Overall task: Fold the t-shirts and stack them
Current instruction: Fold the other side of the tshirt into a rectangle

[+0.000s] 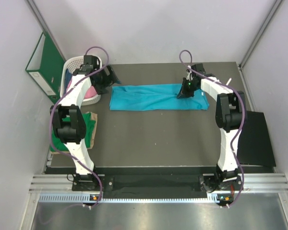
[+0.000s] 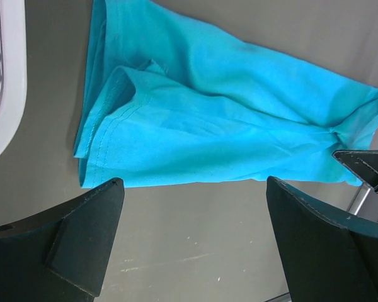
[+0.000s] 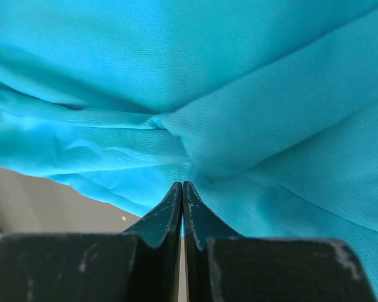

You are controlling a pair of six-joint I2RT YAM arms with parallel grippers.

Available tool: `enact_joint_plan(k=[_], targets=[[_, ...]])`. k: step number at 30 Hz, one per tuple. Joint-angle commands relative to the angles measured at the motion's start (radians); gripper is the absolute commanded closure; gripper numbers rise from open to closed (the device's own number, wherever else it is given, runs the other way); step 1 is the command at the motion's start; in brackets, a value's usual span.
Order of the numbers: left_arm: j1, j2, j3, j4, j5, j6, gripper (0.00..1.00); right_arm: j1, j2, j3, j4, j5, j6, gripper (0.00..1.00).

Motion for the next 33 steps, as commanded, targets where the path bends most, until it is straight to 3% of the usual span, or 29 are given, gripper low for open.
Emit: enact_joint_plan(k=[1, 14, 24, 29, 33], targets=[[-0.002, -0.046, -0.019, -0.018, -0.008, 0.031, 0.01, -0.002, -0.026, 0.051, -0.057, 0.099, -0.063, 1.00], [-0.003, -0.049, -0.051, -0.029, -0.016, 0.042, 0.01, 0.002, 0.042, 0.118, -0.029, 0.200, -0.049, 1.00], [-0.014, -0.059, -0.080, -0.038, -0.039, 0.057, 0.01, 0.005, 0.057, 0.147, 0.113, 0.321, -0.008, 1.00], [-0.036, -0.052, -0.068, -0.038, -0.048, 0.082, 0.01, 0.007, 0.052, 0.121, 0.279, 0.270, 0.047, 1.00], [-0.057, -0.015, -0.013, -0.050, -0.076, 0.109, 0.01, 0.001, 0.011, 0.121, 0.269, 0.234, 0.089, 0.96]])
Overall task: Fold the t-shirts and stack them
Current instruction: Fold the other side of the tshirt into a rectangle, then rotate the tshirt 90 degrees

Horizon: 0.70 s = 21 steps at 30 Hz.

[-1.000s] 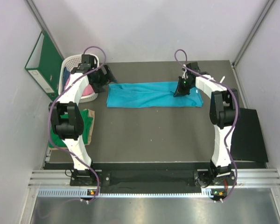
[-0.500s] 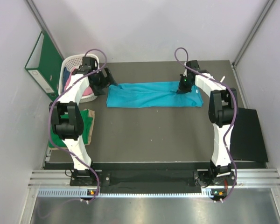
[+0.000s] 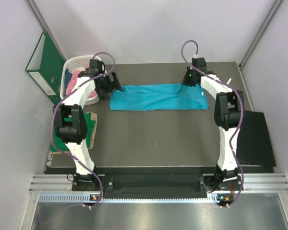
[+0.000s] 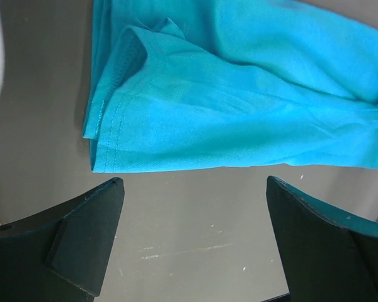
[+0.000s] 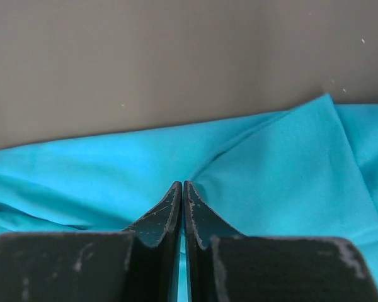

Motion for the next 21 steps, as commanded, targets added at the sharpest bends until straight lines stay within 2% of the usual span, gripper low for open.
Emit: enact_joint_plan(k=[1, 2, 3, 5, 7, 8, 12, 13, 15, 17, 18, 20, 21], targets=[[-0.030, -0.002, 0.076, -0.022, -0.044, 0.050, 0.01, -0.011, -0.056, 0.018, 0.070, -0.035, 0.055, 0.95], [-0.035, 0.010, 0.091, -0.028, -0.062, 0.056, 0.01, -0.018, -0.077, -0.019, 0.061, -0.035, 0.063, 0.93], [-0.040, 0.042, 0.132, -0.034, -0.076, 0.068, 0.01, -0.027, -0.132, -0.049, 0.052, -0.037, 0.086, 0.84], [-0.052, 0.084, 0.180, -0.051, -0.106, 0.080, 0.01, -0.067, -0.192, -0.164, 0.050, -0.046, 0.115, 0.78], [-0.064, 0.147, 0.257, -0.072, -0.169, 0.102, 0.01, -0.121, -0.289, -0.247, 0.042, -0.051, 0.181, 0.62], [-0.066, 0.170, 0.286, -0.078, -0.182, 0.109, 0.01, -0.141, -0.321, -0.339, 0.045, -0.069, 0.206, 0.59], [-0.075, 0.318, 0.482, -0.135, -0.237, 0.128, 0.01, -0.244, -0.503, -0.516, 0.036, -0.104, 0.319, 0.42], [-0.078, 0.341, 0.511, -0.144, -0.243, 0.128, 0.01, -0.268, -0.527, -0.540, 0.020, -0.107, 0.330, 0.41], [-0.081, 0.394, 0.571, -0.151, -0.283, 0.134, 0.09, -0.284, -0.573, -0.584, -0.005, -0.117, 0.347, 0.40], [-0.084, 0.420, 0.593, -0.154, -0.318, 0.139, 0.23, -0.296, -0.584, -0.610, -0.048, -0.136, 0.359, 0.39], [-0.087, 0.438, 0.604, -0.154, -0.329, 0.142, 0.47, -0.299, -0.590, -0.625, -0.051, -0.147, 0.377, 0.39], [-0.089, 0.458, 0.607, -0.154, -0.363, 0.143, 0.76, -0.304, -0.594, -0.679, -0.037, -0.175, 0.420, 0.39], [-0.089, 0.463, 0.608, -0.154, -0.370, 0.143, 0.99, -0.305, -0.596, -0.697, -0.024, -0.186, 0.434, 0.39]])
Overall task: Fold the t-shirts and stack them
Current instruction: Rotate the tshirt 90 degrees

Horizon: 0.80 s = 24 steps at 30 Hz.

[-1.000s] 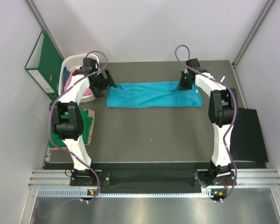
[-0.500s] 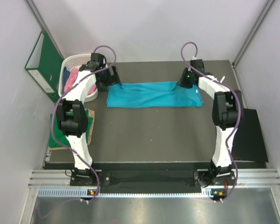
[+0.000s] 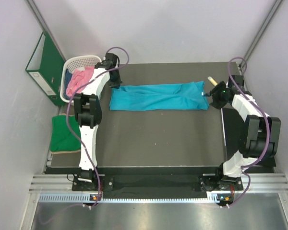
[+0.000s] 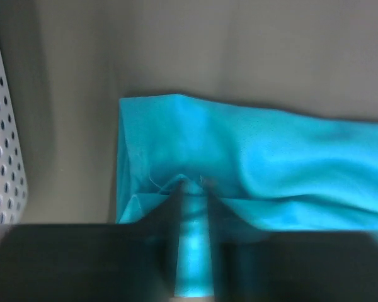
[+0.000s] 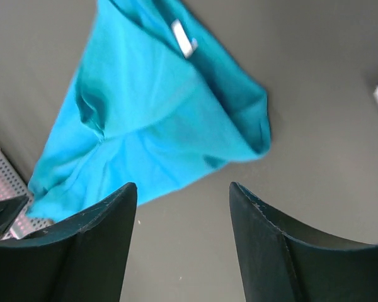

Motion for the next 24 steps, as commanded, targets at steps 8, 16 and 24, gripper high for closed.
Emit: enact_joint_plan(k=[8, 16, 24], targets=[[-0.010, 0.019, 0.035, -0.015, -0.147, 0.020, 1.00, 0.006, 0.030, -0.180, 0.082, -0.128, 0.190, 0.38], [-0.009, 0.029, 0.038, -0.004, -0.161, 0.020, 1.00, 0.006, 0.121, -0.166, 0.157, -0.091, 0.228, 0.37], [-0.009, 0.032, 0.044, 0.001, -0.161, 0.009, 1.00, 0.022, 0.213, -0.117, 0.226, -0.041, 0.264, 0.42]])
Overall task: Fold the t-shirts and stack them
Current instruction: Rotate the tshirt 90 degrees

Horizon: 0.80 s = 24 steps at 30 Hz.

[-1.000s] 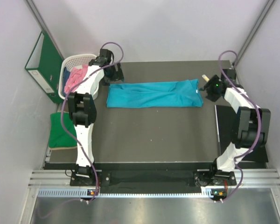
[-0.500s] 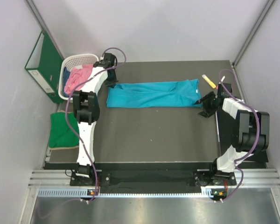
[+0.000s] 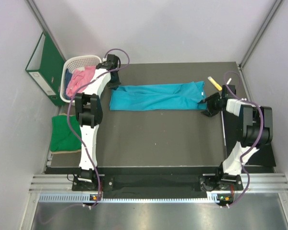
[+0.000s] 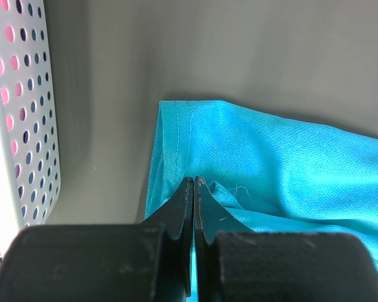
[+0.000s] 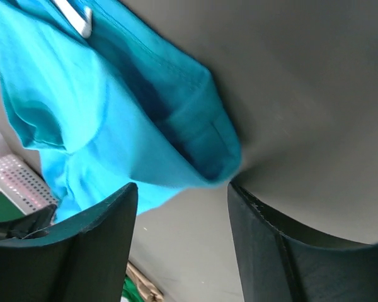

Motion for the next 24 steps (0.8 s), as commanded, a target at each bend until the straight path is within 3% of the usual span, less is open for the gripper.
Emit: enact_joint_plan(k=[1, 5, 8, 15, 24], targets=[[-0.002, -0.003, 0.039, 0.022, -0.025, -0.001, 1.00, 0.018, 0.069, 0.044, 0.067, 0.080, 0.023, 0.43], [-0.002, 0.011, 0.040, 0.026, -0.028, 0.001, 1.00, 0.043, 0.124, 0.096, 0.086, 0.092, 0.006, 0.82], [-0.004, 0.045, 0.066, 0.000, -0.008, -0.007, 1.00, 0.064, 0.173, 0.159, 0.082, 0.093, -0.028, 0.91], [-0.033, 0.097, 0.089, -0.092, -0.014, -0.001, 1.00, 0.083, 0.263, 0.359, 0.027, 0.094, -0.135, 0.92], [-0.074, -0.072, -0.215, -0.104, 0.026, -0.032, 1.00, 0.095, 0.437, 0.688, -0.098, 0.041, -0.313, 0.91]])
